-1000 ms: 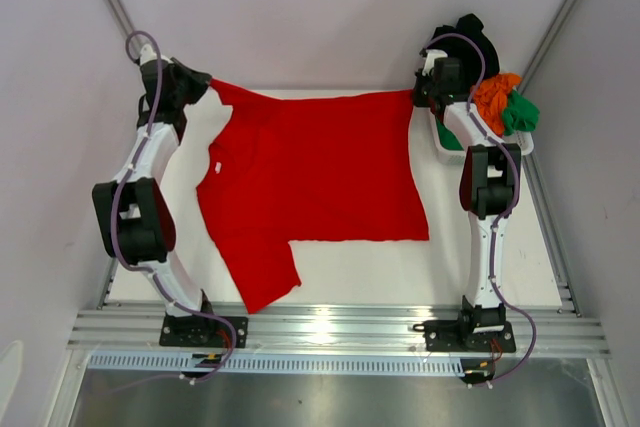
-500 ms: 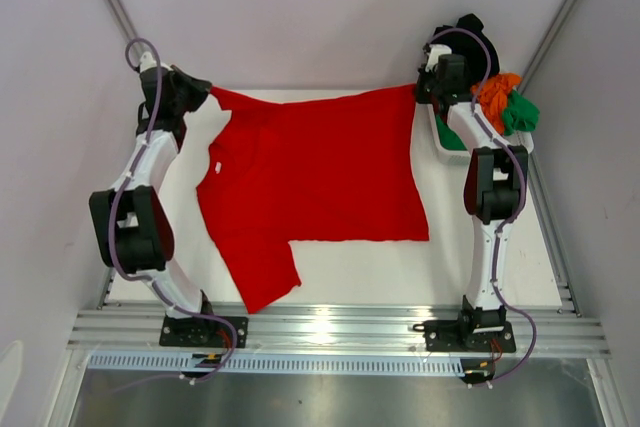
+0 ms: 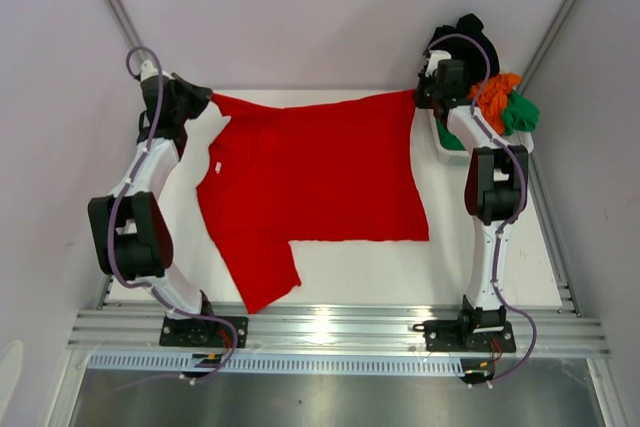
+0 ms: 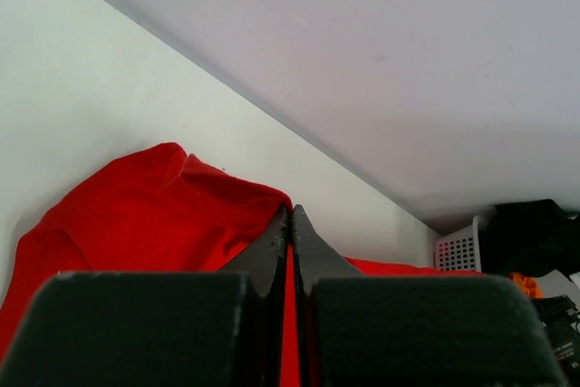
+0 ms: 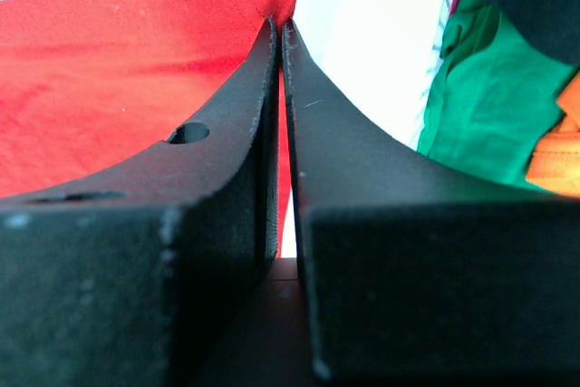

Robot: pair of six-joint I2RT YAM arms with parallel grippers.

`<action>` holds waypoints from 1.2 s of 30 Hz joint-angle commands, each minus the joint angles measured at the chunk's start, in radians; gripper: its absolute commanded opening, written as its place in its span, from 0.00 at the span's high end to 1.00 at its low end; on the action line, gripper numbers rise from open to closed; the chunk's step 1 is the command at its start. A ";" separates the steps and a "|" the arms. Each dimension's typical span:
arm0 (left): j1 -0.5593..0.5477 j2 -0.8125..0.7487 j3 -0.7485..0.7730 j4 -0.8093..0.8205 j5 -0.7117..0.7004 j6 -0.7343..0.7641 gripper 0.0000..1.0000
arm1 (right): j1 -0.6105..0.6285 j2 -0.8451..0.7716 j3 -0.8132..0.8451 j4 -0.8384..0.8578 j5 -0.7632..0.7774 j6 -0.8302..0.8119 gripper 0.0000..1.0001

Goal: Fold and stack the t-shirts
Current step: Fold the tshirt

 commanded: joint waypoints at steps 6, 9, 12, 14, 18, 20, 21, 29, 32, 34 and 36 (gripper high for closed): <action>0.005 -0.085 -0.038 0.067 -0.007 -0.014 1.00 | -0.020 -0.108 -0.067 0.076 0.011 0.014 1.00; 0.005 -0.104 -0.056 0.073 -0.007 -0.014 0.99 | -0.020 -0.116 -0.075 0.073 0.009 0.018 1.00; 0.005 -0.121 -0.075 0.075 -0.010 -0.012 1.00 | -0.020 -0.131 -0.096 0.076 0.009 0.017 1.00; 0.006 -0.133 -0.096 0.083 -0.010 -0.012 0.99 | -0.021 -0.142 -0.110 0.078 0.009 0.015 1.00; 0.005 -0.148 -0.134 0.087 -0.008 -0.015 0.99 | -0.021 -0.157 -0.140 0.110 0.006 0.012 1.00; 0.006 -0.159 -0.150 0.096 -0.010 -0.015 0.99 | -0.021 -0.169 -0.165 0.119 0.005 0.010 1.00; 0.006 -0.174 -0.173 0.099 -0.010 -0.015 0.99 | -0.021 -0.172 -0.173 0.124 0.005 0.012 1.00; 0.006 -0.237 -0.236 0.104 -0.031 0.011 0.99 | -0.021 -0.194 -0.216 0.131 -0.001 0.012 1.00; 0.005 -0.260 -0.254 0.107 -0.048 0.023 0.99 | -0.023 -0.203 -0.231 0.131 -0.003 0.007 1.00; 0.005 -0.268 -0.265 0.109 -0.051 0.032 0.99 | -0.024 -0.212 -0.242 0.133 -0.003 0.006 1.00; 0.005 -0.277 -0.269 0.107 -0.054 0.049 0.99 | -0.026 -0.217 -0.259 0.134 -0.001 0.004 1.00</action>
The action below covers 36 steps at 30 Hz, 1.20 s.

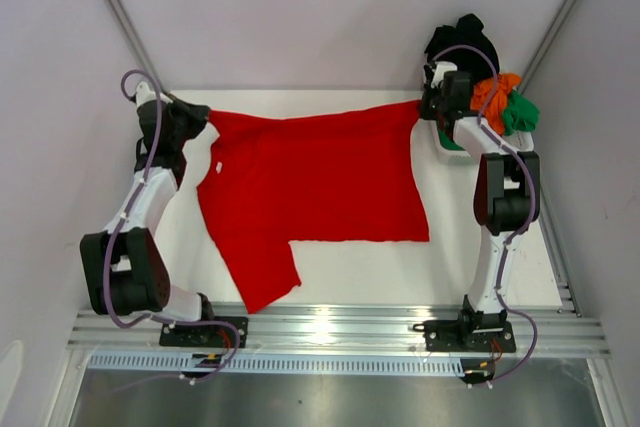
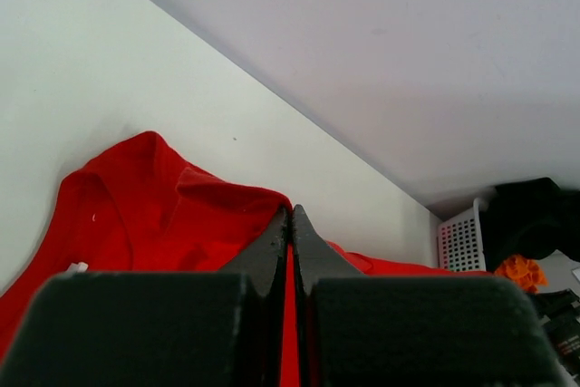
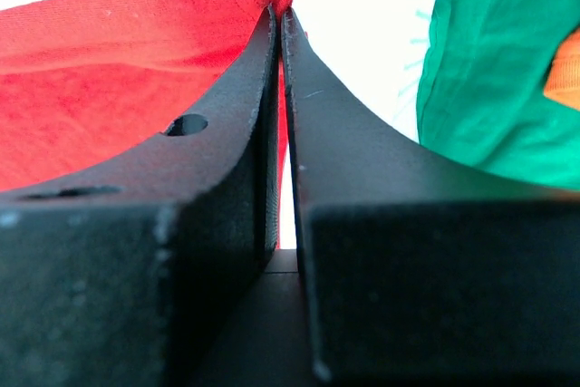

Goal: Fold and stack the t-shirts
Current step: Fold the tshirt

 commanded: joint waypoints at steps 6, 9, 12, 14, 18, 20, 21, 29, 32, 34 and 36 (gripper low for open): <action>0.004 -0.083 -0.044 0.047 -0.029 0.090 0.99 | -0.015 -0.098 -0.050 0.055 0.001 -0.011 1.00; 0.004 -0.104 -0.059 0.036 -0.028 0.130 0.99 | -0.012 -0.109 -0.072 0.058 -0.004 -0.009 1.00; 0.005 -0.121 -0.069 0.032 -0.032 0.158 1.00 | -0.015 -0.120 -0.100 0.061 -0.013 -0.012 1.00; 0.010 -0.126 -0.072 0.032 -0.020 0.173 1.00 | -0.014 -0.124 -0.121 0.067 -0.012 -0.009 1.00; 0.015 -0.125 -0.073 0.030 -0.002 0.201 0.99 | -0.014 -0.137 -0.143 0.070 -0.016 -0.012 1.00; 0.016 -0.126 -0.069 0.025 0.007 0.213 0.99 | -0.014 -0.146 -0.149 0.073 -0.015 -0.012 1.00; 0.018 -0.128 -0.079 0.024 0.012 0.216 0.99 | -0.014 -0.149 -0.156 0.075 -0.015 -0.012 1.00; 0.021 -0.161 -0.125 0.044 0.063 0.265 0.99 | -0.015 -0.173 -0.204 0.085 -0.039 -0.020 1.00; 0.022 -0.167 -0.133 0.045 0.070 0.276 0.99 | -0.017 -0.184 -0.233 0.102 -0.047 -0.022 1.00; 0.022 -0.169 -0.142 0.045 0.070 0.282 0.99 | -0.017 -0.189 -0.244 0.104 -0.045 -0.022 1.00; 0.022 -0.178 -0.156 0.044 0.070 0.291 0.99 | -0.015 -0.195 -0.248 0.104 -0.048 -0.023 1.00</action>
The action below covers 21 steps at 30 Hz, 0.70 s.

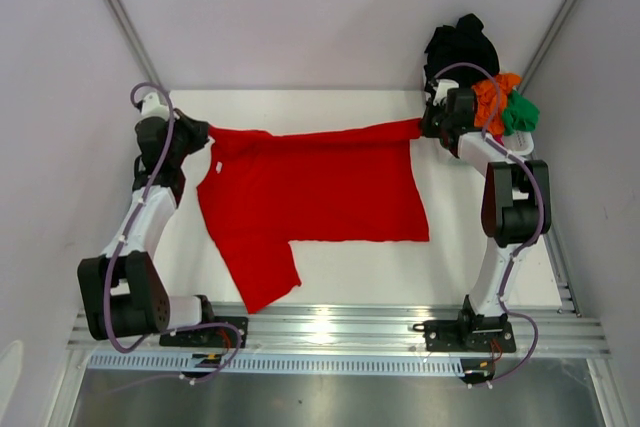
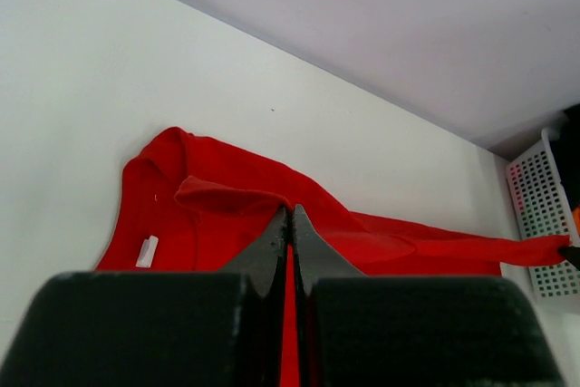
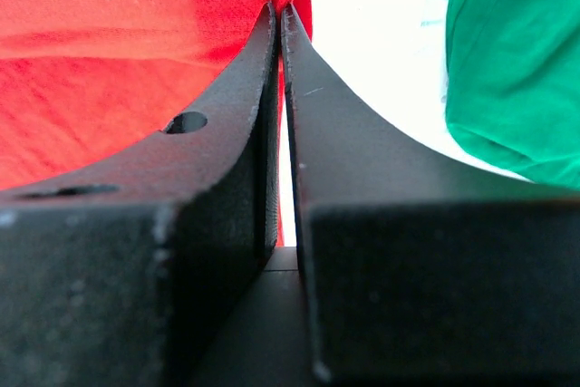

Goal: Fold and stack the t-shirts
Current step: Fold the tshirt

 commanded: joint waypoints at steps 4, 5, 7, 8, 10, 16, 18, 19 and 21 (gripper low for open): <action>0.012 -0.082 -0.045 0.041 0.009 0.066 0.99 | -0.009 -0.068 -0.022 0.054 -0.010 -0.015 1.00; 0.014 -0.087 -0.048 0.041 0.007 0.069 0.99 | -0.008 -0.069 -0.024 0.054 -0.010 -0.015 1.00; 0.015 -0.099 -0.059 0.038 0.013 0.083 0.99 | -0.008 -0.068 -0.027 0.056 -0.014 -0.012 1.00; 0.019 -0.101 -0.062 0.035 0.013 0.086 0.99 | -0.009 -0.066 -0.028 0.054 -0.017 -0.011 1.00; 0.023 -0.107 -0.065 0.035 0.024 0.096 1.00 | -0.007 -0.065 -0.030 0.053 -0.017 -0.009 1.00; 0.032 -0.098 -0.056 -0.004 0.070 0.162 0.99 | -0.006 -0.075 -0.056 0.057 -0.011 -0.001 1.00; 0.038 -0.093 -0.056 -0.014 0.092 0.175 1.00 | -0.006 -0.078 -0.065 0.062 -0.010 0.000 1.00; 0.039 -0.090 -0.055 -0.024 0.104 0.182 0.99 | -0.006 -0.081 -0.065 0.060 -0.014 0.002 1.00; 0.040 -0.093 -0.059 -0.028 0.119 0.188 0.99 | -0.004 -0.086 -0.076 0.062 -0.016 0.005 1.00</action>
